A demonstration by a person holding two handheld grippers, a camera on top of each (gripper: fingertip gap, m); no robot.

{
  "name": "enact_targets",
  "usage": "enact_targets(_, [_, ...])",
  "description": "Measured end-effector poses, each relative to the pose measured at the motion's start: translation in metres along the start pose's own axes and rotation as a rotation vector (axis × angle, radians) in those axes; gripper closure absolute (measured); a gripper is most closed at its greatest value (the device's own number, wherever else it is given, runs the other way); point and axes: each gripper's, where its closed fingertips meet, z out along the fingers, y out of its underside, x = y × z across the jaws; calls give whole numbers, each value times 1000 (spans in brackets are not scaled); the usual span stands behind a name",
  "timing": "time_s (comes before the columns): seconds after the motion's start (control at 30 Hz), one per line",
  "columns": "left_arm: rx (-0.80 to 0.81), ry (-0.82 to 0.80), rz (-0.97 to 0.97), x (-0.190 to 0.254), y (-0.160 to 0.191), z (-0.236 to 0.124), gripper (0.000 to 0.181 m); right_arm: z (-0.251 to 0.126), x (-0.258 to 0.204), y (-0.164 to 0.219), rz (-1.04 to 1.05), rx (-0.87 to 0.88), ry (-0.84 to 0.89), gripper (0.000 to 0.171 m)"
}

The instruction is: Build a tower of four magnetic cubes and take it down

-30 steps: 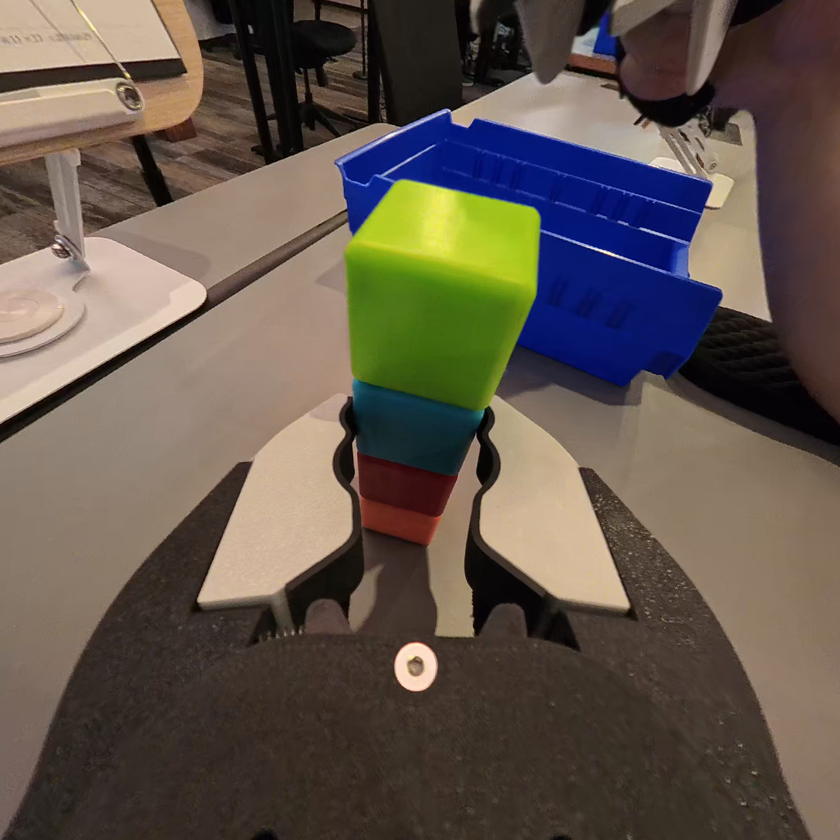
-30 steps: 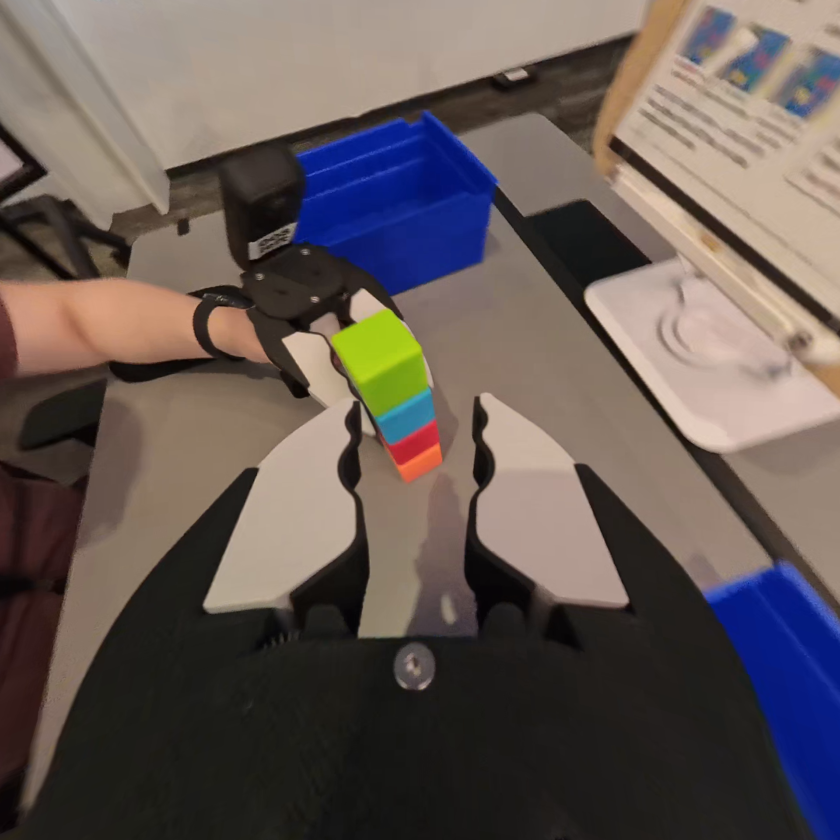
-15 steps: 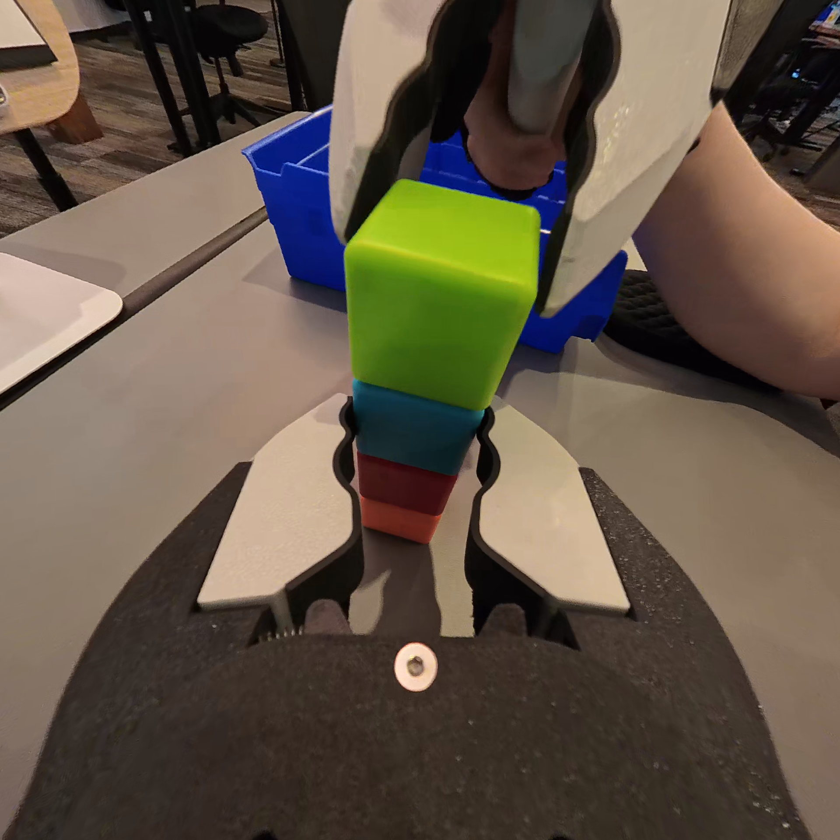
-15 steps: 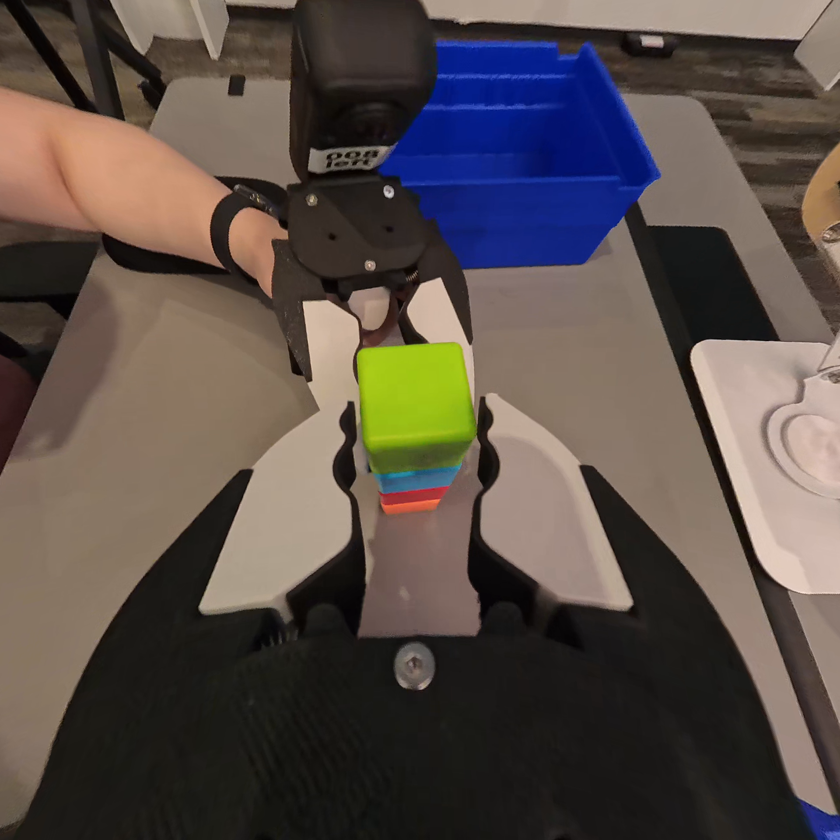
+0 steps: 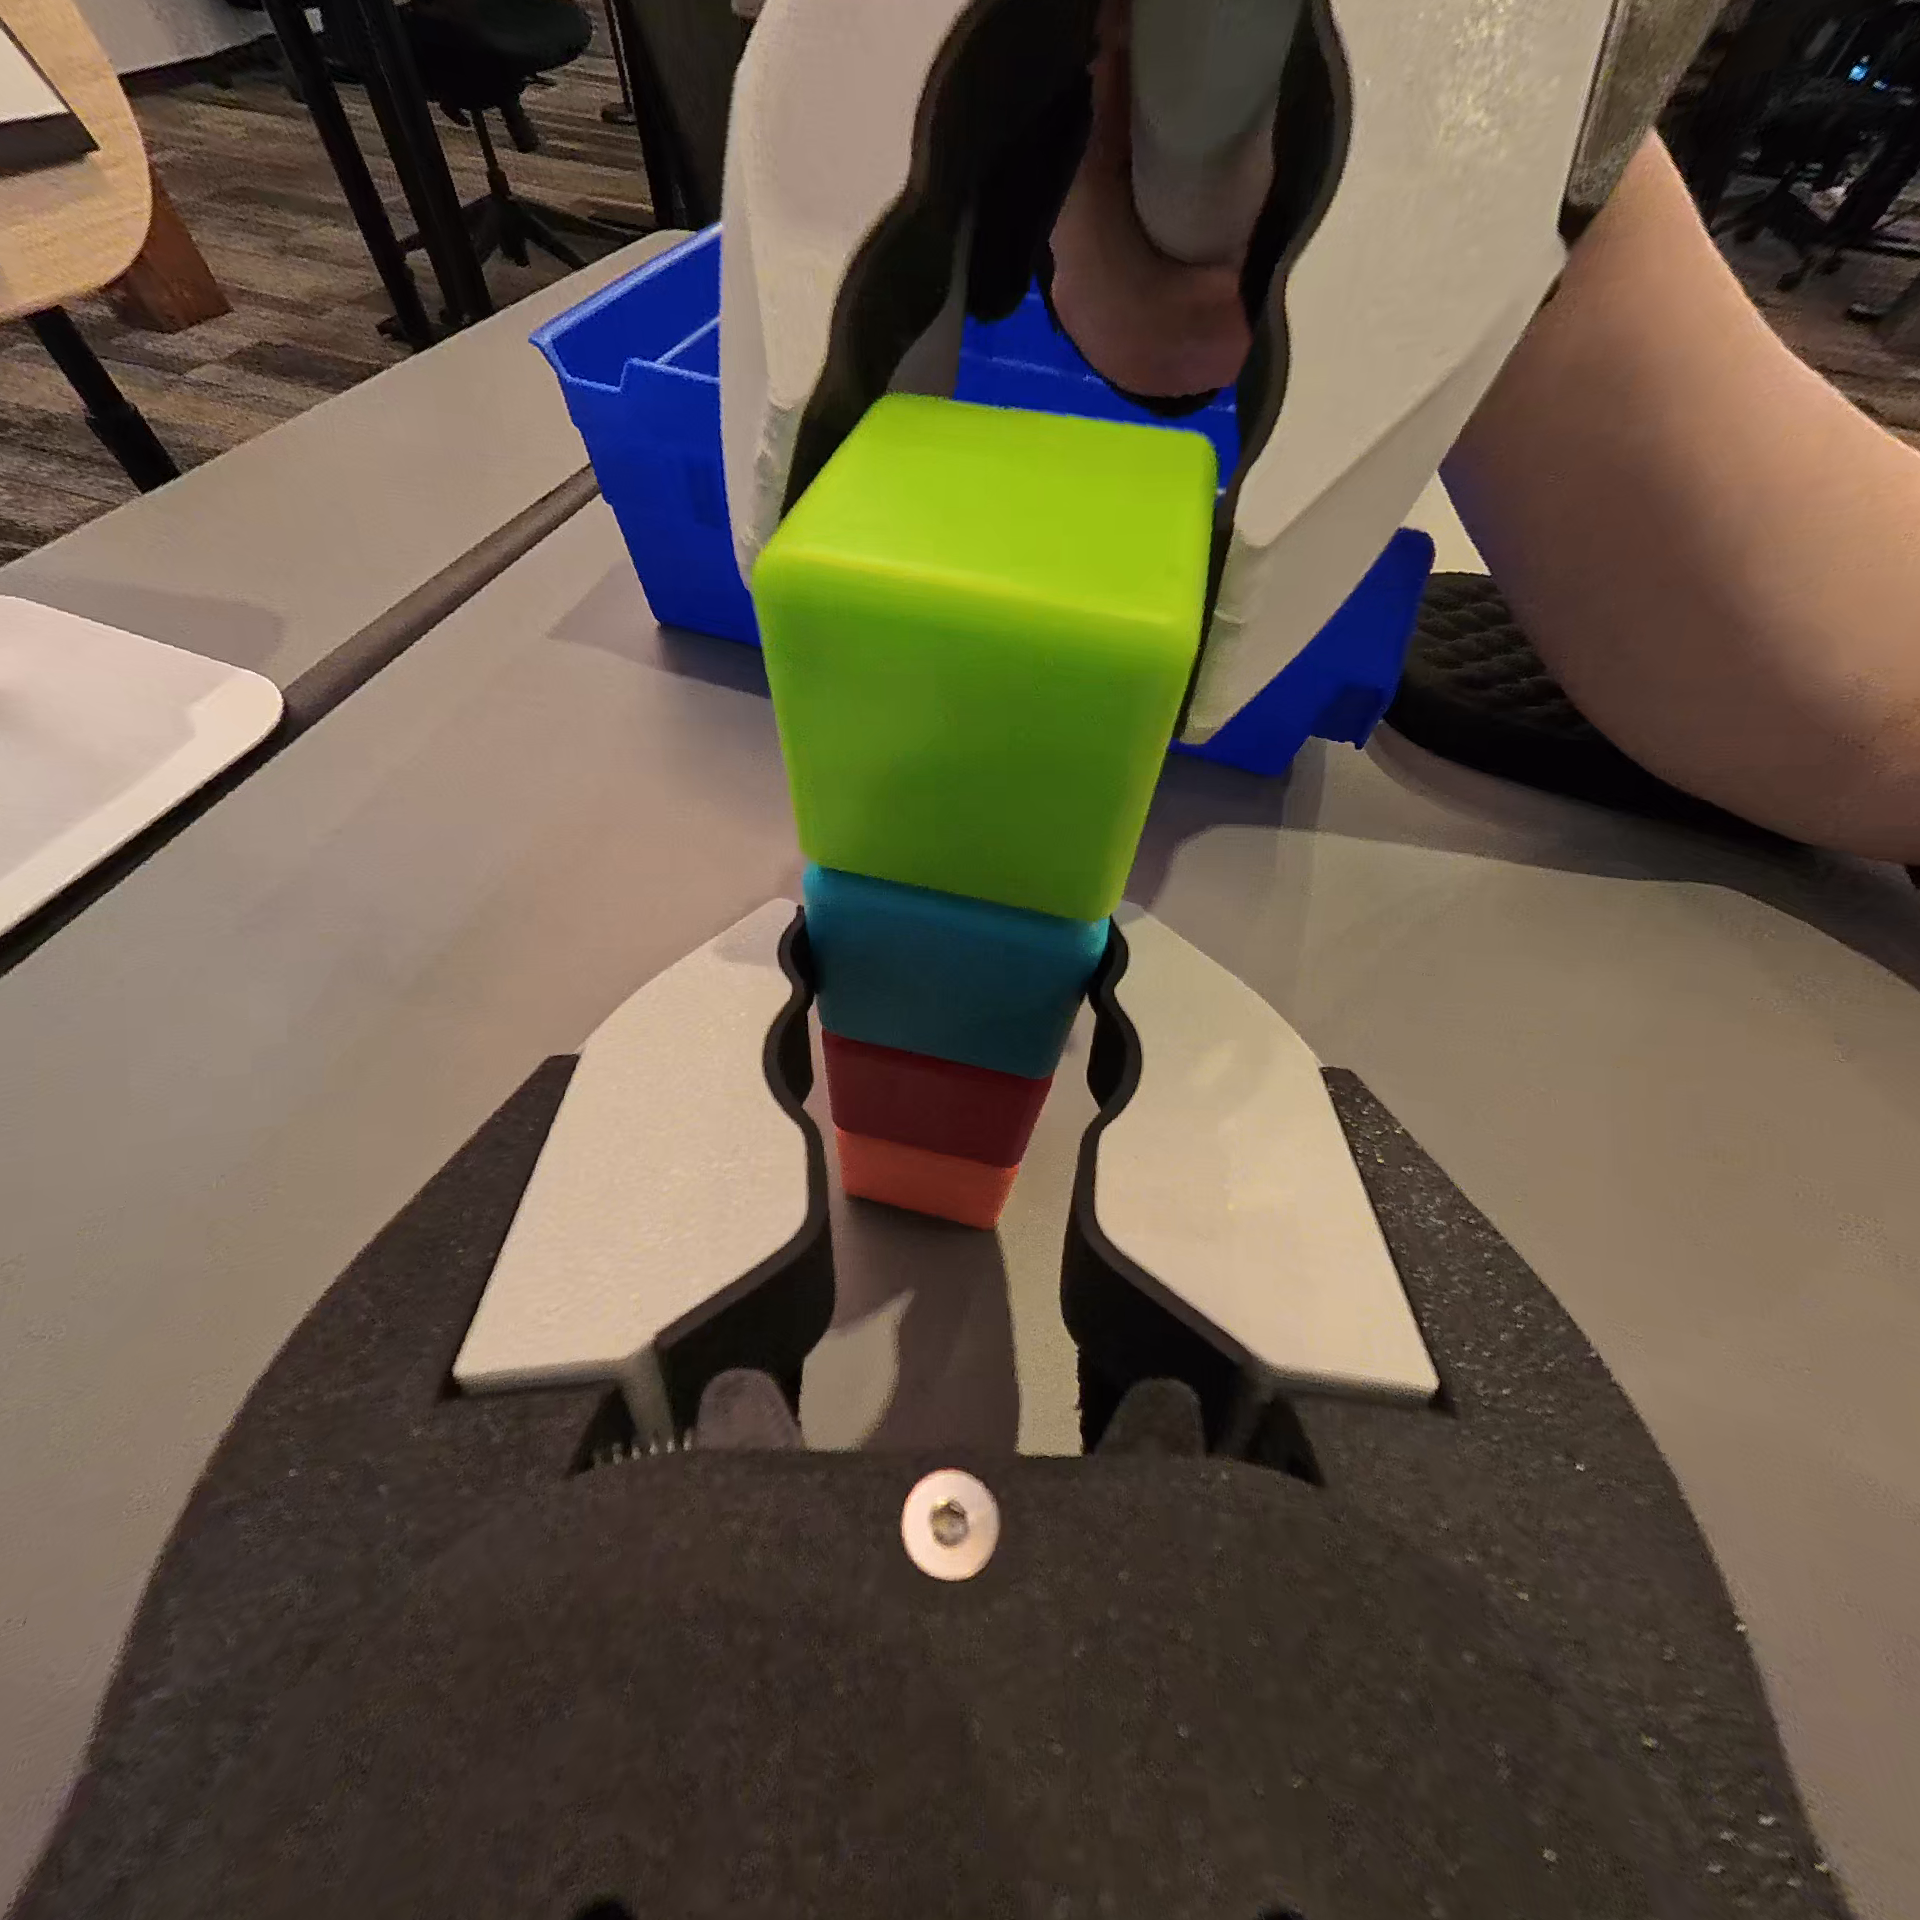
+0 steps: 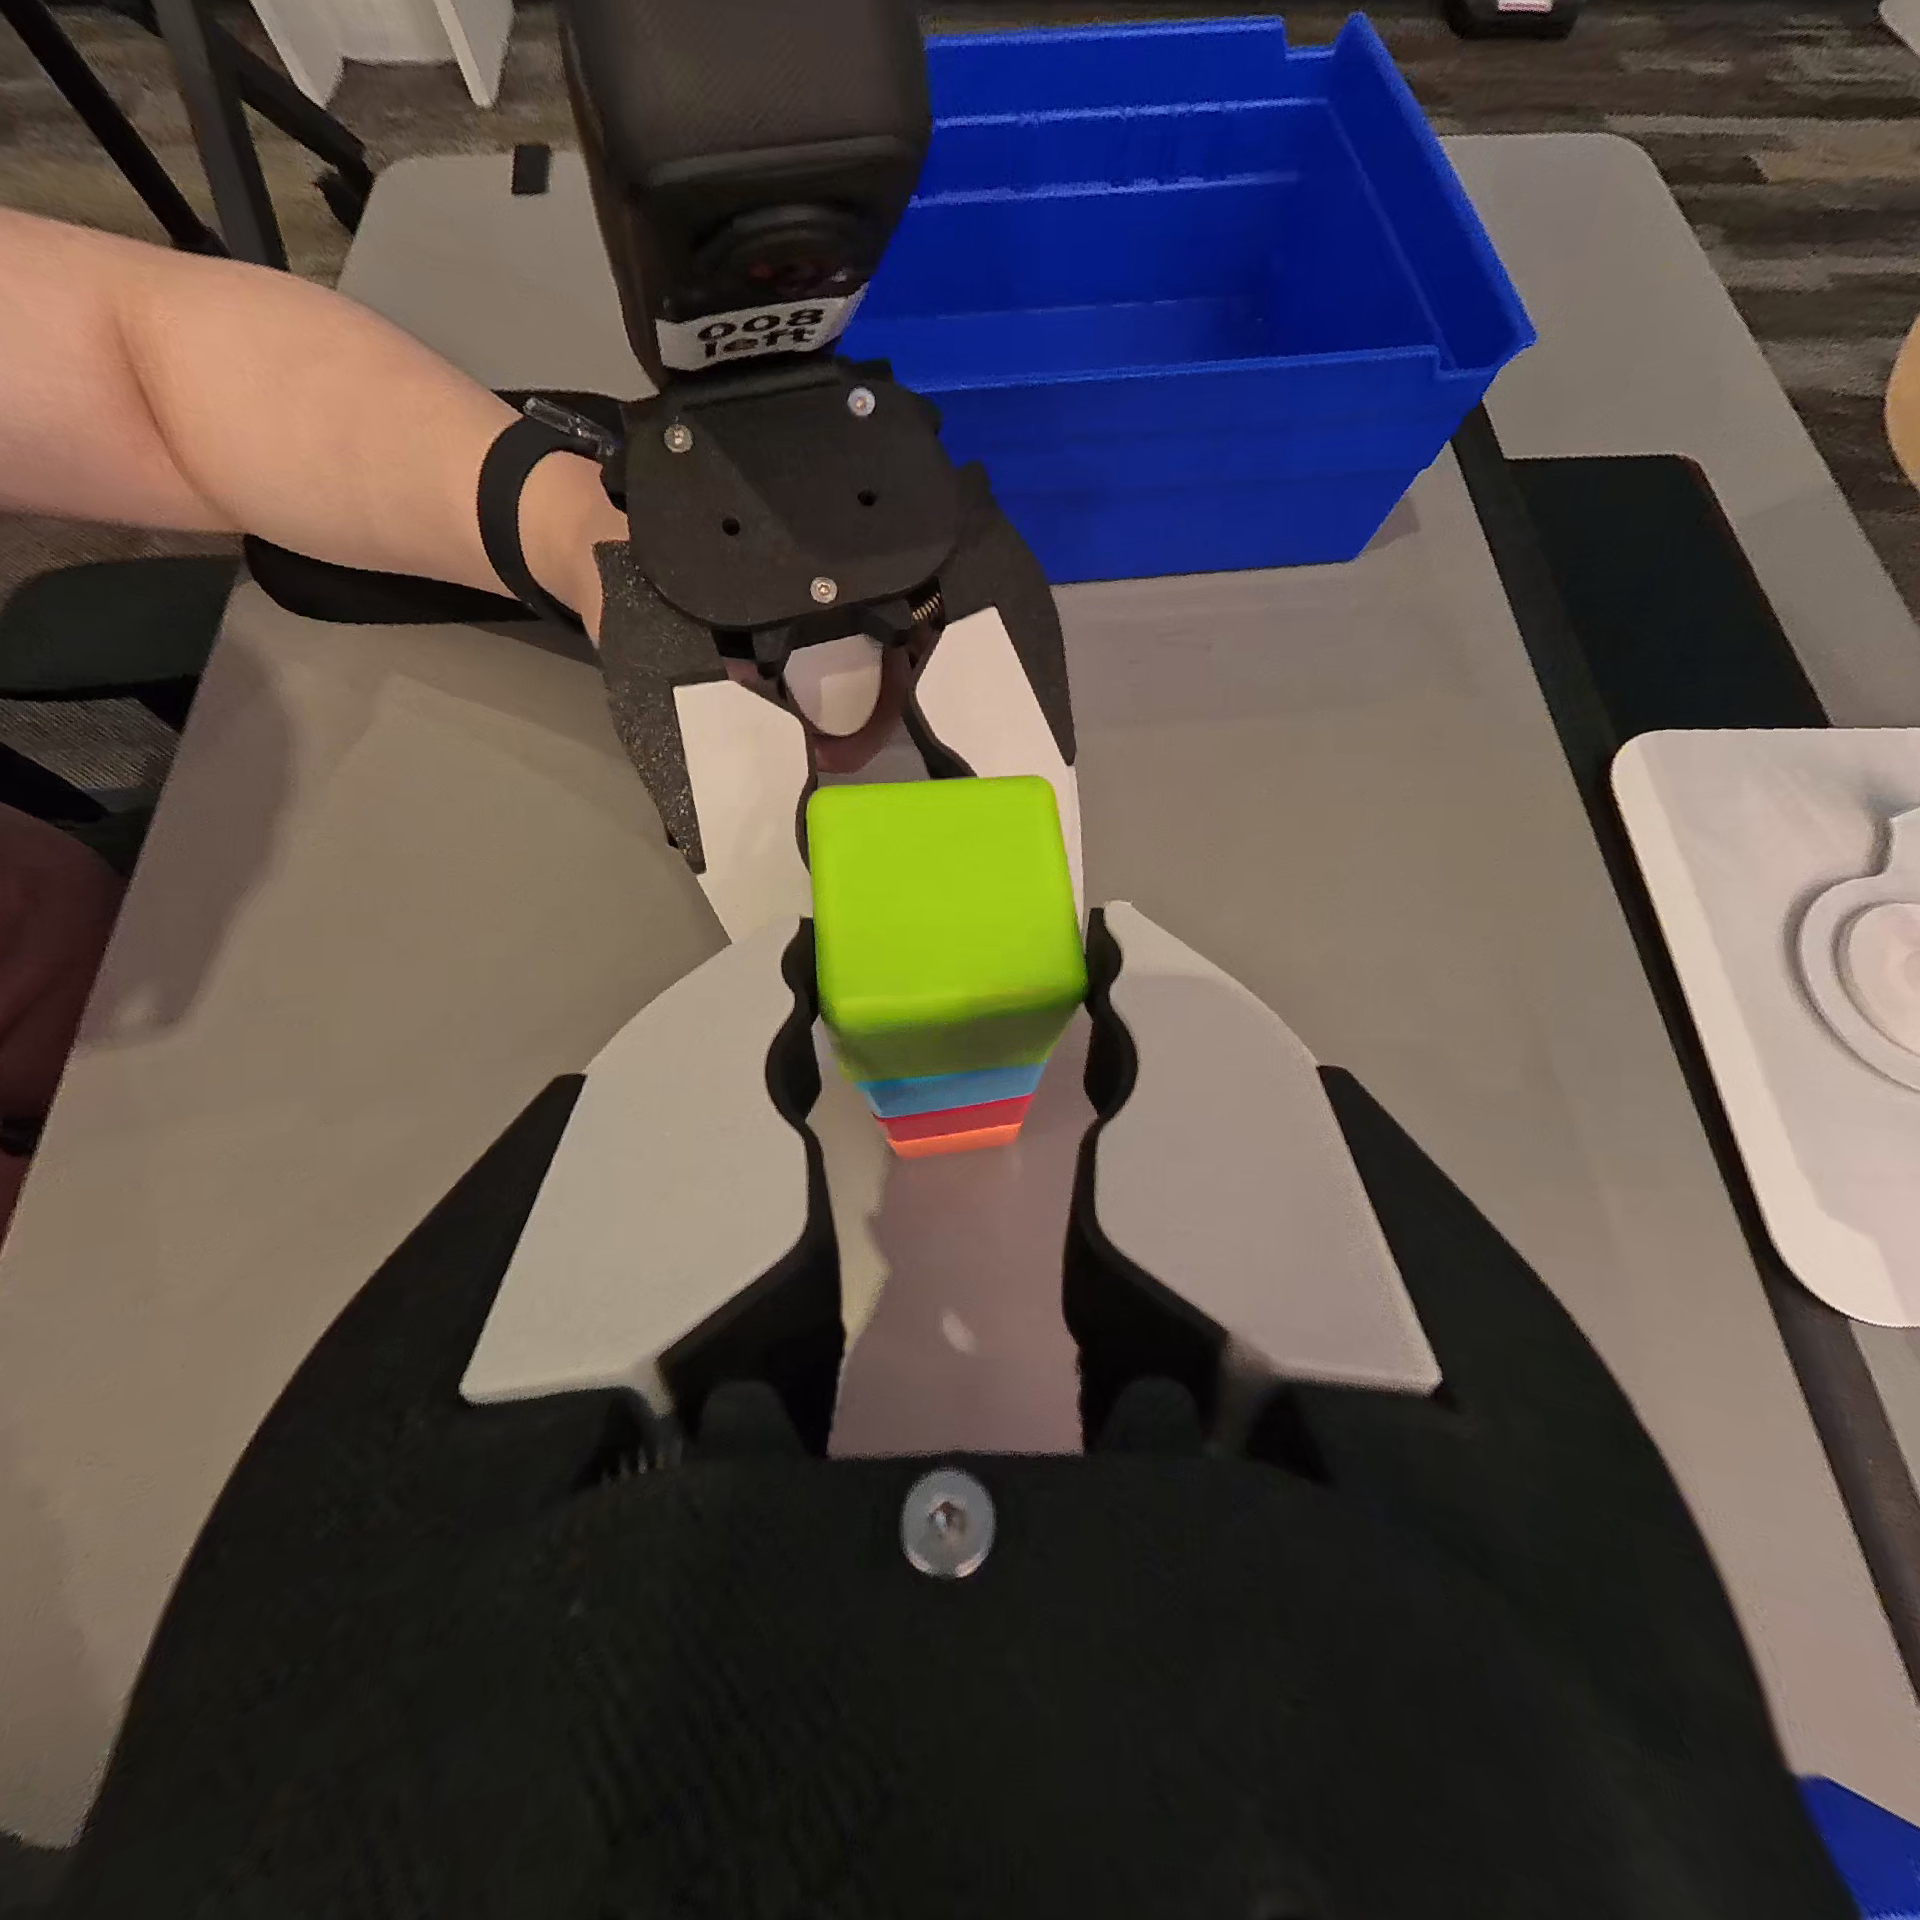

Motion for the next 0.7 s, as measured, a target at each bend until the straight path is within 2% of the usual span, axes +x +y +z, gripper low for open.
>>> enact_targets(0.1, [-8,-9,15,1,0,0,131,-8,1,-7,49,70,-34,121])
enact_targets(0.17, [-4,-8,-11,-2,1,-1,131,-26,7,-16,64,135,-3,121])
enact_targets(0.23, [1,-4,-32,-4,1,-2,131,-59,24,-17,63,157,122,121])
enact_targets(0.3, [-4,-11,-32,-5,1,-3,131,-111,57,-4,118,179,357,121])
enact_targets(0.37, [-8,-18,-29,-4,1,-2,131,-171,105,42,279,132,674,121])
enact_targets(0.43, [-8,-28,-19,-4,1,0,131,-211,137,109,497,26,879,121])
enact_targets(0.53, [-10,-25,-23,-4,1,0,131,-222,157,184,743,-71,960,121])
enact_targets(0.7, [-15,-30,-24,-4,1,-1,131,-219,165,241,913,-238,1065,121])
